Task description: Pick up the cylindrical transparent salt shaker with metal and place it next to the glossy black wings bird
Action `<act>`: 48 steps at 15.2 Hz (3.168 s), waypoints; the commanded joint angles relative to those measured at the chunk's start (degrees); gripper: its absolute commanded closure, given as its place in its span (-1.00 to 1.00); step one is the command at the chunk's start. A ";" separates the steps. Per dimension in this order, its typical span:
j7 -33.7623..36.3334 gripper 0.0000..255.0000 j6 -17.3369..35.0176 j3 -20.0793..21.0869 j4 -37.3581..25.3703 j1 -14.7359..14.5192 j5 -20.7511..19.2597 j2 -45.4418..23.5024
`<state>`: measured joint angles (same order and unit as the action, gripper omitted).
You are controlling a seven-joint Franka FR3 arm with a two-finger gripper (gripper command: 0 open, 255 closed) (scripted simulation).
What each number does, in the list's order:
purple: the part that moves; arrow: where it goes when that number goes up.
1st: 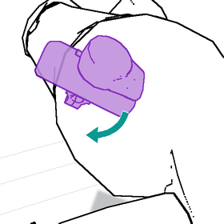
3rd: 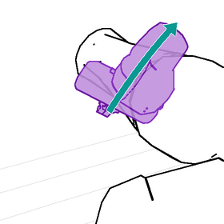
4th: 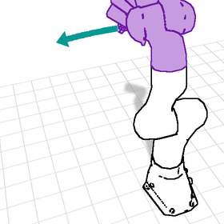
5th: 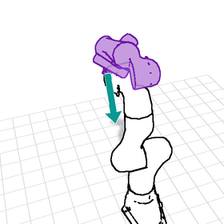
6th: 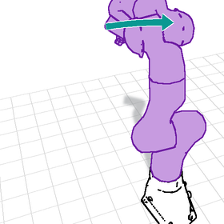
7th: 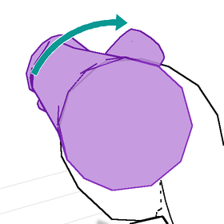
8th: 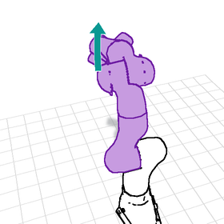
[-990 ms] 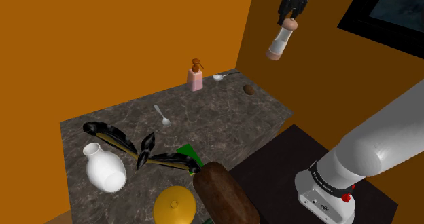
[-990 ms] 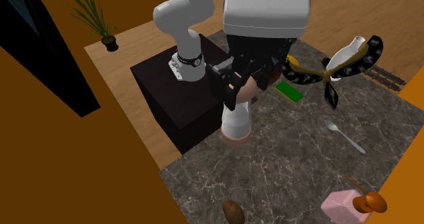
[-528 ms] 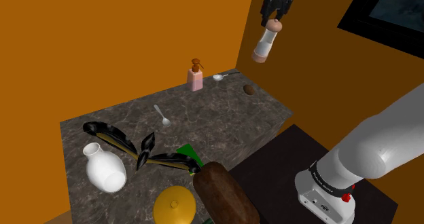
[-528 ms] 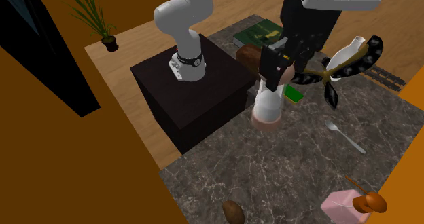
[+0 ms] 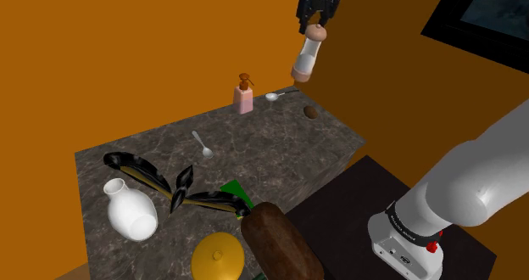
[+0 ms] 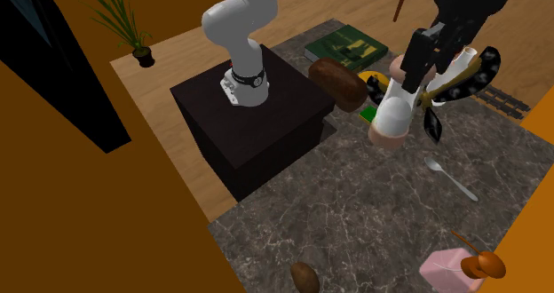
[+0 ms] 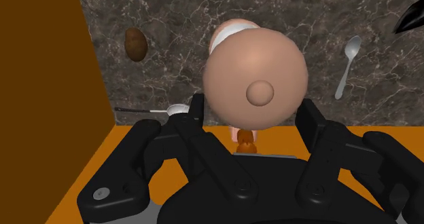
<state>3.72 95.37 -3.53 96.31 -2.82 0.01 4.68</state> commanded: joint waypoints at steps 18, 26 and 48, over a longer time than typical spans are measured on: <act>24.41 1.00 -6.06 11.48 -26.07 -13.35 -3.42 -20.35; 24.44 1.00 1.18 11.36 -16.65 -13.01 -3.10 -18.15; 24.90 1.00 18.27 11.18 0.67 -12.68 -3.25 -17.93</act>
<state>28.51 112.88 7.64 96.36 -15.46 -3.20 -13.16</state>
